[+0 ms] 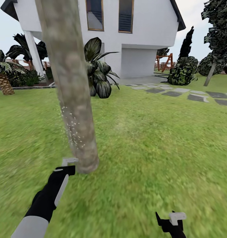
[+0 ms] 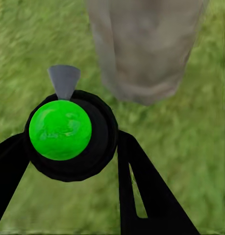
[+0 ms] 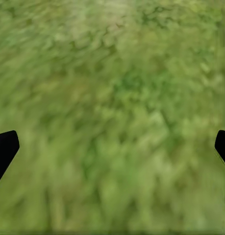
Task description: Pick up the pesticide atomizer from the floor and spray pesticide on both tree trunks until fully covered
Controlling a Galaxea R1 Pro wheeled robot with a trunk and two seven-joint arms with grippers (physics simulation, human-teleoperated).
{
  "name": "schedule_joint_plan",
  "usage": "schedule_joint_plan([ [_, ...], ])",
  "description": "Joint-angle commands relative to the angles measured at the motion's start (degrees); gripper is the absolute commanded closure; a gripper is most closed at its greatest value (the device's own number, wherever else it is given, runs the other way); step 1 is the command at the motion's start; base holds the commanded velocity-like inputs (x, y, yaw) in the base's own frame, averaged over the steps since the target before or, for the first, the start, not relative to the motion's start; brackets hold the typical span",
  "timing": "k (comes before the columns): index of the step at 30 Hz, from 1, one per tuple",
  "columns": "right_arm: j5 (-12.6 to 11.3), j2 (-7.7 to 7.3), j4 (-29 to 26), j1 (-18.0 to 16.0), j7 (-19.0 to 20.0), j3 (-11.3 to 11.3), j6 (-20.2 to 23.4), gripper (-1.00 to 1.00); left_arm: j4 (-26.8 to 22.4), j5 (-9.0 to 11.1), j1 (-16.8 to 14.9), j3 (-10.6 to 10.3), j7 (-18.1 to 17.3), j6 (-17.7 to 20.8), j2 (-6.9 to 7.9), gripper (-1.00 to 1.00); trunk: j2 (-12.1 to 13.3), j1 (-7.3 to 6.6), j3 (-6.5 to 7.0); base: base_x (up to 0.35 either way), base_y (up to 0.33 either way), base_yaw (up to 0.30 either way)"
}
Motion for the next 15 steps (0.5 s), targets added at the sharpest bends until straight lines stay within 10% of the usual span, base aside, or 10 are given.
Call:
schedule_joint_plan([
  [1, 0.0, 0.04, 0.0, 0.0, 0.0, 0.0, 0.0, -1.0, 0.0, -0.3, 0.4, -0.1, 0.1, 0.0, -0.31, 1.0, 0.0, 0.0, 0.01, 0.0, -0.271, 0.0],
  [15, 0.0, 0.15, 0.0, 0.0, 0.0, 0.0, 0.0, -1.0, 0.1, -0.2, 1.0, 0.0, 2.3, -1.6, -1.24, 1.0, 0.0, 0.0, 0.01, 0.0, -0.271, 0.084],
])
